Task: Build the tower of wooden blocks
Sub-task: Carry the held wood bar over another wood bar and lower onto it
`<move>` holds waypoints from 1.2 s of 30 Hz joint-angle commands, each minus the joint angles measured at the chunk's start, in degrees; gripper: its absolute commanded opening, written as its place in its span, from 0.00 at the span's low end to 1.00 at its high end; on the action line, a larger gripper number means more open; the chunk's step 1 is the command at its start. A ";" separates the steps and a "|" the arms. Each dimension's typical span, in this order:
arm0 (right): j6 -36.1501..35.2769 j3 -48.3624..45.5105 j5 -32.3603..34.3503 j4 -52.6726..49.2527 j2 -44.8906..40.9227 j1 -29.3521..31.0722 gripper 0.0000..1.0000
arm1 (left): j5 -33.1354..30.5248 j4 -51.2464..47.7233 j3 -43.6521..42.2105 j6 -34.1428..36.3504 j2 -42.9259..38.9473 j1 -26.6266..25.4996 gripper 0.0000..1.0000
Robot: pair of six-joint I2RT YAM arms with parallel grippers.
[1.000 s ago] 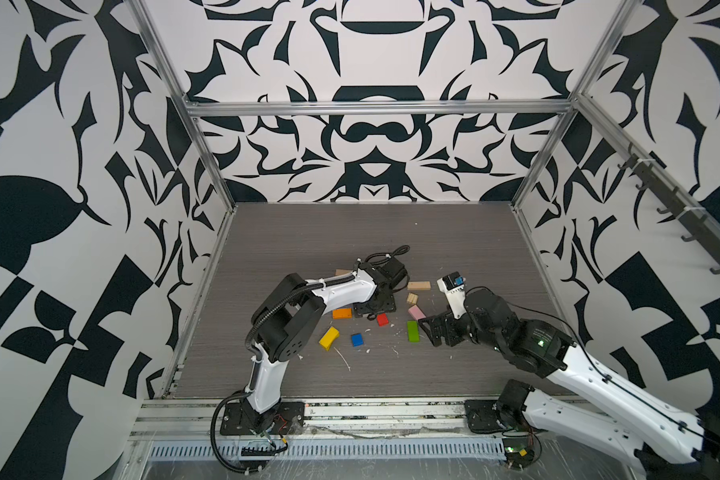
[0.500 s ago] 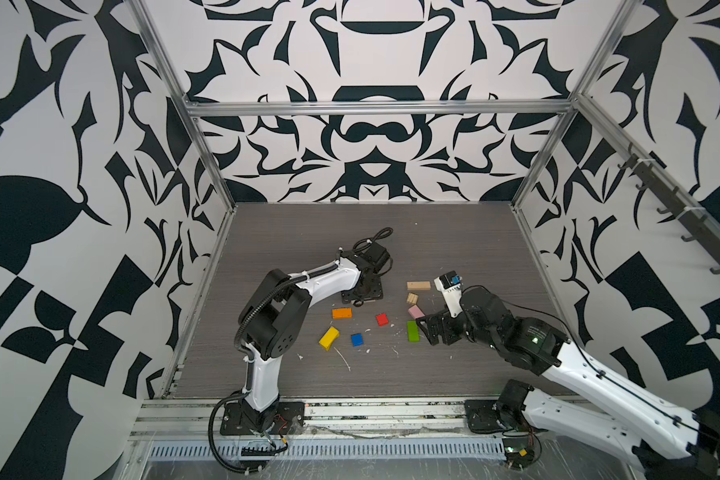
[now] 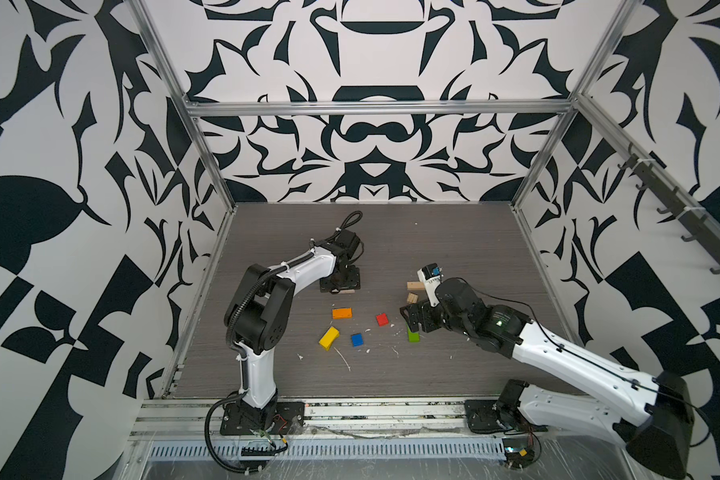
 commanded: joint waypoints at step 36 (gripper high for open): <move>-0.81 11.54 -0.26 1.30 11.53 0.21 0.97 | -4.42 1.25 -2.57 -1.70 2.16 -1.91 0.88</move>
